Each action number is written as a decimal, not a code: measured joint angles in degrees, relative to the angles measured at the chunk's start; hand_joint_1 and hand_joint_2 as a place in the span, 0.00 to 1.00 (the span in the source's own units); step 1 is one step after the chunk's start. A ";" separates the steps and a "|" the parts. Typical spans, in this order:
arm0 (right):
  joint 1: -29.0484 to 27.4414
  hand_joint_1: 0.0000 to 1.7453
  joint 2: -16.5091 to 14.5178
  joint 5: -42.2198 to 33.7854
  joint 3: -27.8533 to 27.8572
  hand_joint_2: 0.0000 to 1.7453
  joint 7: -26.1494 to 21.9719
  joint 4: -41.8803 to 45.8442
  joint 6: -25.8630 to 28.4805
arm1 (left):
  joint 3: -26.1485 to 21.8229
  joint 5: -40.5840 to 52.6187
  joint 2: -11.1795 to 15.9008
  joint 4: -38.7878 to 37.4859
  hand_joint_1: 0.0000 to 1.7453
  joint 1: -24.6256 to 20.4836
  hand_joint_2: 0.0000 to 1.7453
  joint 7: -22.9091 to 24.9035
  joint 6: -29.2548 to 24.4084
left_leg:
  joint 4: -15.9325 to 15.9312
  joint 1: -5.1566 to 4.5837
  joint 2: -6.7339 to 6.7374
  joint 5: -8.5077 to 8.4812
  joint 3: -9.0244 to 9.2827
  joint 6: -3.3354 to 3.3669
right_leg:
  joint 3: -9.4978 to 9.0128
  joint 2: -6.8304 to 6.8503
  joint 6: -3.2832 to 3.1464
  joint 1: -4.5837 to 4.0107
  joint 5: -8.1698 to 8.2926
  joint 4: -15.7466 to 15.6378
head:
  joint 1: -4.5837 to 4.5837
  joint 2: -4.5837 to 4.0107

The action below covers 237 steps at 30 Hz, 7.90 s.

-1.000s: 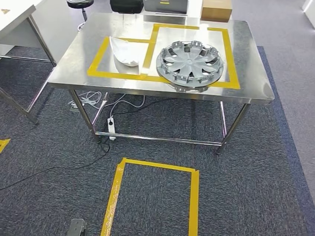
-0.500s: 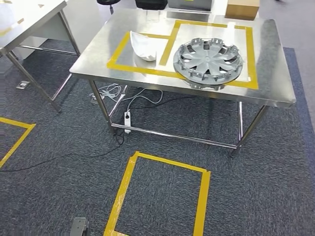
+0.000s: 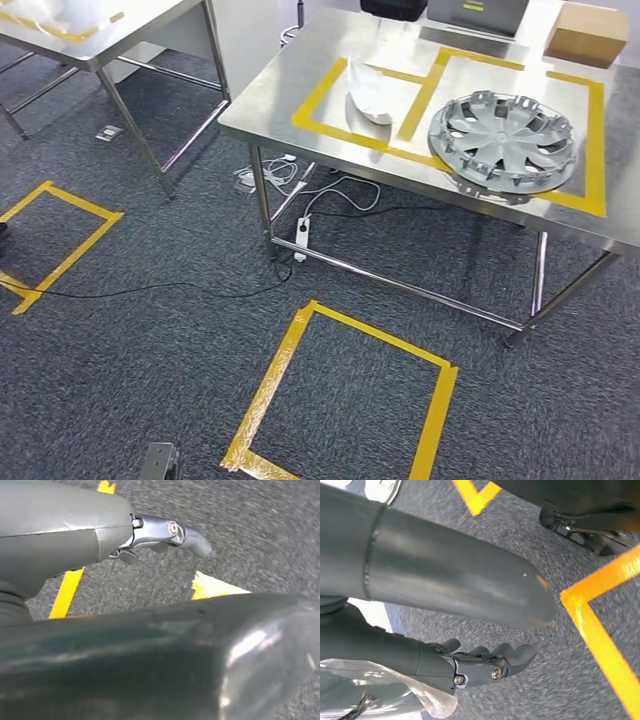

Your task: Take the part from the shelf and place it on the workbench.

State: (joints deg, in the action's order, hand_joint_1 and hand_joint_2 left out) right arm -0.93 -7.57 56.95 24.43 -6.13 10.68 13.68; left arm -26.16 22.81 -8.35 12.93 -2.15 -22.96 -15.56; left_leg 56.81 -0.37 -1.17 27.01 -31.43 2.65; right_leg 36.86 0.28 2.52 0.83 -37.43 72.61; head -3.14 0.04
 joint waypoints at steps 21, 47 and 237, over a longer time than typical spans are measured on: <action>0.15 0.00 0.49 0.64 -0.23 0.00 0.30 -0.34 -1.57 | -0.01 0.01 0.31 -0.14 0.00 -0.04 0.00 0.15 0.34 | 2.19 0.08 4.42 -0.01 -1.28 -2.38 | -8.32 5.43 -1.60 -0.05 6.86 -15.71 | -0.65 -0.02; 0.07 0.00 0.96 0.82 -1.06 0.00 0.99 -0.58 -3.57 | -0.02 0.55 0.34 -0.33 0.00 0.01 0.00 0.17 -0.15 | 17.39 0.63 0.51 5.66 -9.60 -3.27 | -7.55 2.59 -2.49 0.18 6.94 -15.25 | -0.58 -0.01; 0.00 0.00 2.96 1.38 -2.49 0.00 -1.02 -1.28 -11.71 | -0.49 1.58 -0.26 -1.02 0.00 0.19 0.00 -0.80 2.07 | 2.42 0.04 0.83 0.51 -1.98 -2.11 | -7.84 0.19 -0.97 0.22 5.30 -14.79 | -0.26 -0.01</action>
State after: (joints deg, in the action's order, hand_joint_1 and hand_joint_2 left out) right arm -0.93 -4.61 58.33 21.94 -7.15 9.40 1.97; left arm -26.65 24.39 -8.61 11.91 -1.96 -23.75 -13.50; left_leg 59.24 -0.33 -0.34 27.52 -33.41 0.54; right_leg 29.01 0.47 1.55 1.05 -32.13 57.81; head -3.40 0.04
